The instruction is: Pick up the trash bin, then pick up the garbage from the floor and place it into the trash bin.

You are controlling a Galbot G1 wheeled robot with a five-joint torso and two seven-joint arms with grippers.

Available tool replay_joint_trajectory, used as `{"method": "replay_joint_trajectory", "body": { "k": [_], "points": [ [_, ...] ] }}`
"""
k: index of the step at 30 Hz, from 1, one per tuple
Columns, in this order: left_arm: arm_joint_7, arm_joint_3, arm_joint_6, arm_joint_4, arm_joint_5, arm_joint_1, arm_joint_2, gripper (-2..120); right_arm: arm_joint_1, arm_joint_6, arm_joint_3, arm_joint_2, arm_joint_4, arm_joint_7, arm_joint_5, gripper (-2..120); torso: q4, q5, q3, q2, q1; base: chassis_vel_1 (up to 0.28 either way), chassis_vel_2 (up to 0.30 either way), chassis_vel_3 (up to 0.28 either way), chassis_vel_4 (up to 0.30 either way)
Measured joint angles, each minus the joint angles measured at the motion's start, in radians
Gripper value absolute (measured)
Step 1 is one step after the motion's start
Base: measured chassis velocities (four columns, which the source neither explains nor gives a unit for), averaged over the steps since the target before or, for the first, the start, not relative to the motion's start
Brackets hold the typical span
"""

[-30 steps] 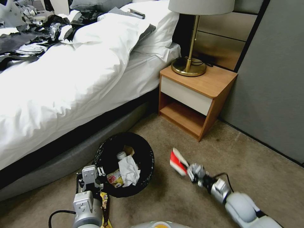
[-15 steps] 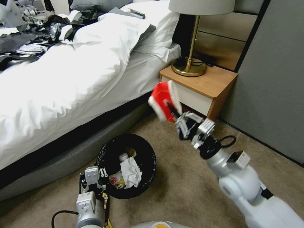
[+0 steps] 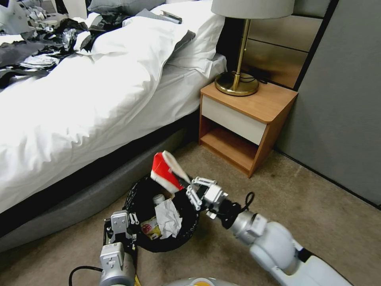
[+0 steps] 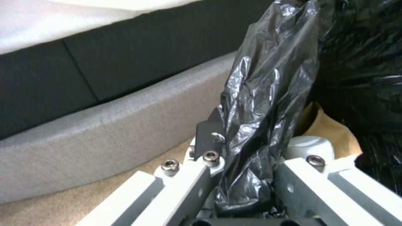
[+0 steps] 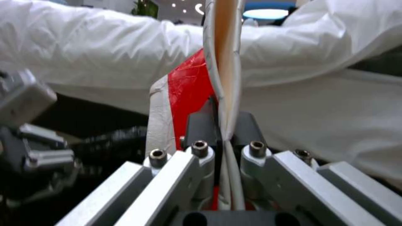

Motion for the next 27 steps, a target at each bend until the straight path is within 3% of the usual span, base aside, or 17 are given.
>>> {"method": "replay_joint_trajectory", "body": {
  "k": [14,27],
  "points": [
    [0.0,0.002,-0.001,-0.024,-0.003,0.006,-0.004,1,0.021,-0.02,-0.048,0.025,-0.108,0.001,-0.03,0,0.0,-0.0001,0.0,0.0,0.0,0.0,0.0,0.0,0.0],
    [0.0,0.008,0.01,-0.029,-0.005,-0.013,-0.003,1,-0.02,-0.019,-0.045,-0.009,-0.099,-0.002,-0.08,48,0.0,0.0,0.0,0.0,0.0,0.0,0.0,0.0,0.0]
  ]
}}
